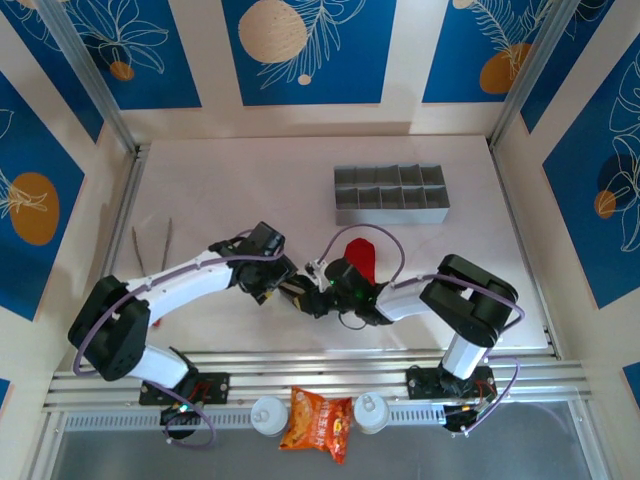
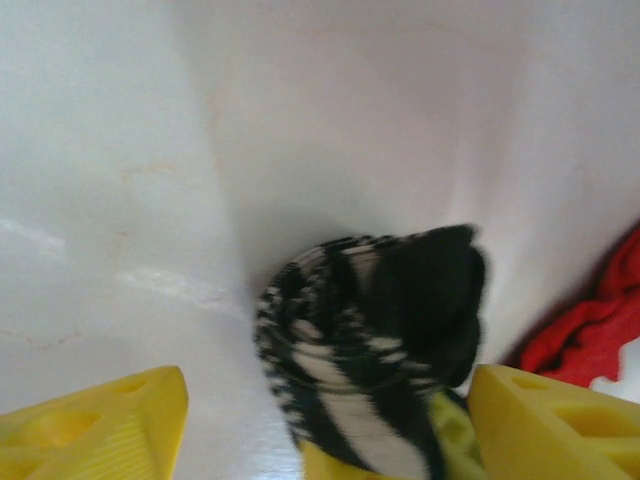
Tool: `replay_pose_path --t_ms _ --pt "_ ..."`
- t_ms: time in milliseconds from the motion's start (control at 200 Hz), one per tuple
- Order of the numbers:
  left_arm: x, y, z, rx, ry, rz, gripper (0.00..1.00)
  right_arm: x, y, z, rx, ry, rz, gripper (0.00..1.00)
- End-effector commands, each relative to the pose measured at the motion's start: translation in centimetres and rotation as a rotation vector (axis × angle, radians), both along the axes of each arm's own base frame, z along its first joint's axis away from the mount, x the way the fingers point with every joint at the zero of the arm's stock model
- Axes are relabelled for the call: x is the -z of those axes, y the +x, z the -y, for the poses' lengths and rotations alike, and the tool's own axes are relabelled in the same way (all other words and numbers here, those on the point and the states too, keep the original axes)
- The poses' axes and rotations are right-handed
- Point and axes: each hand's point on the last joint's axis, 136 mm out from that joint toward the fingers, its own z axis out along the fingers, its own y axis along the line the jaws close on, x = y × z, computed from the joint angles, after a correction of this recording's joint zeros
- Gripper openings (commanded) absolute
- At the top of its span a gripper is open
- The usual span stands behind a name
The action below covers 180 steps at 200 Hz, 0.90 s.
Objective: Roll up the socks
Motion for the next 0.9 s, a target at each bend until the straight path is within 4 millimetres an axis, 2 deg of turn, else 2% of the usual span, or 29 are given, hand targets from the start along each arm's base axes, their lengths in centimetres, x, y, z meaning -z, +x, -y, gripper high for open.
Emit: replay_pose_path --t_ms 0,305,430,530,610,720,790,895 --pt "0.3 -0.4 1.5 0.024 -0.085 0.012 0.70 9.0 -6.1 7.4 0.027 -0.295 -0.382 0.00" --pt "2.8 0.7 3.4 0.017 -0.104 -0.012 0.69 8.8 -5.3 7.1 0.067 -0.171 -0.546 0.00" --pt "4.7 -0.2 3.5 0.039 -0.069 -0.064 0.61 8.5 -4.8 7.1 0.084 -0.163 -0.553 0.00" --pt "6.2 -1.1 3.1 0.050 -0.023 -0.119 0.44 8.3 -4.3 6.8 0.068 -0.186 -0.533 0.00" --pt "7.2 -2.3 2.2 0.064 0.049 -0.192 0.30 7.6 -3.7 6.7 0.043 -0.221 -0.468 0.11" --pt "7.6 -4.2 -0.4 0.066 0.196 -0.306 0.06 5.5 -2.8 5.9 -0.020 -0.268 -0.257 0.33" --pt "7.3 -5.3 -2.3 0.051 0.283 -0.368 0.03 3.8 -2.3 5.4 -0.064 -0.285 -0.094 0.44" --pt "6.5 -6.2 -4.2 0.032 0.373 -0.422 0.02 1.6 -2.2 4.9 -0.137 -0.342 0.179 0.52"
